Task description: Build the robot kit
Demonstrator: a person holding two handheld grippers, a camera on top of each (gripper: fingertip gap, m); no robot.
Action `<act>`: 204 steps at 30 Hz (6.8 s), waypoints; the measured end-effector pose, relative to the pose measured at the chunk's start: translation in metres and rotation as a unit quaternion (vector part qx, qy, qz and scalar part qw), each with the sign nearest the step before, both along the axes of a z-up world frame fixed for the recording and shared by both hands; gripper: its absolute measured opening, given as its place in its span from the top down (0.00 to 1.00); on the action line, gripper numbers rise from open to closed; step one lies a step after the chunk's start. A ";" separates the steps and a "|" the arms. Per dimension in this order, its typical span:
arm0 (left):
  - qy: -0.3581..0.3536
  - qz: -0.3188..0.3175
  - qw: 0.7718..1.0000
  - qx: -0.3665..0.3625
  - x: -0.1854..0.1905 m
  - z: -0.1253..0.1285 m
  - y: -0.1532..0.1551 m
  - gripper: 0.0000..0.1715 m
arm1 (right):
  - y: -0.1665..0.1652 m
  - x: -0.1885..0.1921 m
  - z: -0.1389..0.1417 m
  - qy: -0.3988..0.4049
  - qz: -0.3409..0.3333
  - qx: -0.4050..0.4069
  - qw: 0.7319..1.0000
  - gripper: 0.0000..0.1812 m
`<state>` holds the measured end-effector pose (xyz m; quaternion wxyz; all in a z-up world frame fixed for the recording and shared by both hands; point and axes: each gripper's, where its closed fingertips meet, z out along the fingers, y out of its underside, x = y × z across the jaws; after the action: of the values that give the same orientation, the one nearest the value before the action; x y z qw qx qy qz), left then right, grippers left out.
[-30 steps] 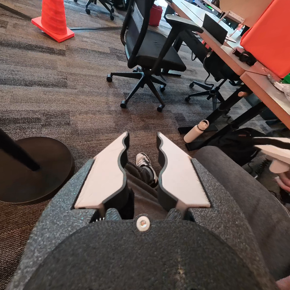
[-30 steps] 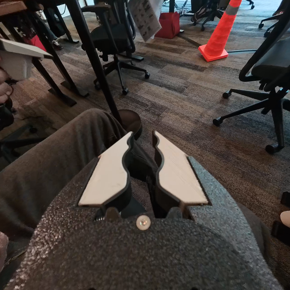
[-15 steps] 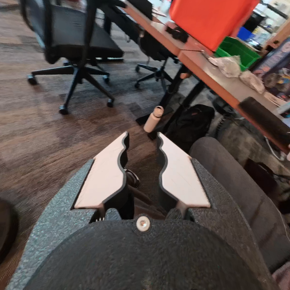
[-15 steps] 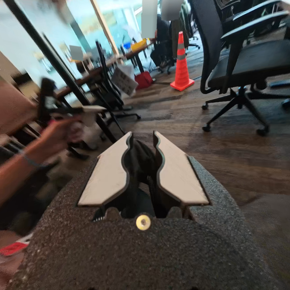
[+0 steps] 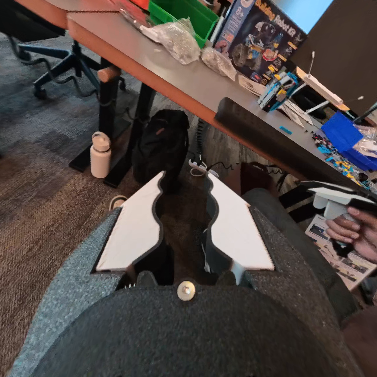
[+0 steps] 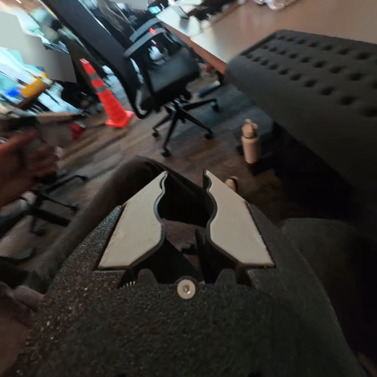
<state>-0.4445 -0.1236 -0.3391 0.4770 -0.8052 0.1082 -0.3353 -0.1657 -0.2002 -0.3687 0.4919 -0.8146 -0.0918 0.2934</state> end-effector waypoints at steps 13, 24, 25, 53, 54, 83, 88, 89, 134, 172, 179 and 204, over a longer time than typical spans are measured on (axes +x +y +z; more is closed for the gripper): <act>0.070 -0.120 0.980 0.141 0.163 0.037 0.150 0.80 | 0.094 0.059 0.032 -0.002 -0.077 -0.003 0.997 0.83; 0.064 -0.151 0.976 0.141 0.214 0.035 0.199 0.81 | 0.133 0.014 0.056 0.017 -0.057 -0.051 0.997 0.82; 0.059 -0.153 0.977 0.136 0.213 0.035 0.198 0.80 | 0.135 0.010 0.058 0.020 -0.049 -0.046 0.998 0.82; 0.161 -0.320 0.901 0.243 0.395 0.062 0.166 0.68 | 0.135 0.338 0.091 -0.114 -0.250 0.032 0.961 0.81; 0.163 -0.317 0.901 0.249 0.406 0.063 0.170 0.69 | 0.148 0.346 0.092 -0.109 -0.250 0.041 0.961 0.81; 0.097 -0.356 0.916 0.157 0.466 0.031 0.194 0.70 | 0.046 0.461 0.054 -0.135 -0.428 -0.045 0.893 0.83; 0.088 -0.355 0.916 0.165 0.464 0.034 0.193 0.70 | 0.024 0.489 0.042 -0.183 -0.454 -0.075 0.869 0.83; 0.087 -0.353 0.916 0.169 0.464 0.035 0.192 0.70 | 0.025 0.490 0.040 -0.179 -0.452 -0.077 0.870 0.83; 0.060 -0.349 0.925 0.140 0.460 0.036 0.199 0.70 | 0.039 0.553 -0.011 -0.192 -0.319 -0.209 0.904 0.90; 0.044 -0.370 0.920 0.120 0.461 0.035 0.196 0.70 | 0.159 0.243 -0.011 -0.219 0.107 -0.088 0.966 0.96; 0.044 -0.369 0.921 0.119 0.461 0.035 0.196 0.70 | 0.156 0.248 -0.019 -0.233 0.096 -0.097 0.963 0.95; 0.049 -0.364 0.922 0.123 0.461 0.035 0.197 0.70 | 0.086 0.568 0.021 -0.254 -0.357 -0.169 0.883 0.88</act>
<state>0.0168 0.0731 -0.3036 0.4113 -0.6605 0.4576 -0.4304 0.4022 -0.1140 -0.3478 0.3782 -0.9095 0.1348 -0.1077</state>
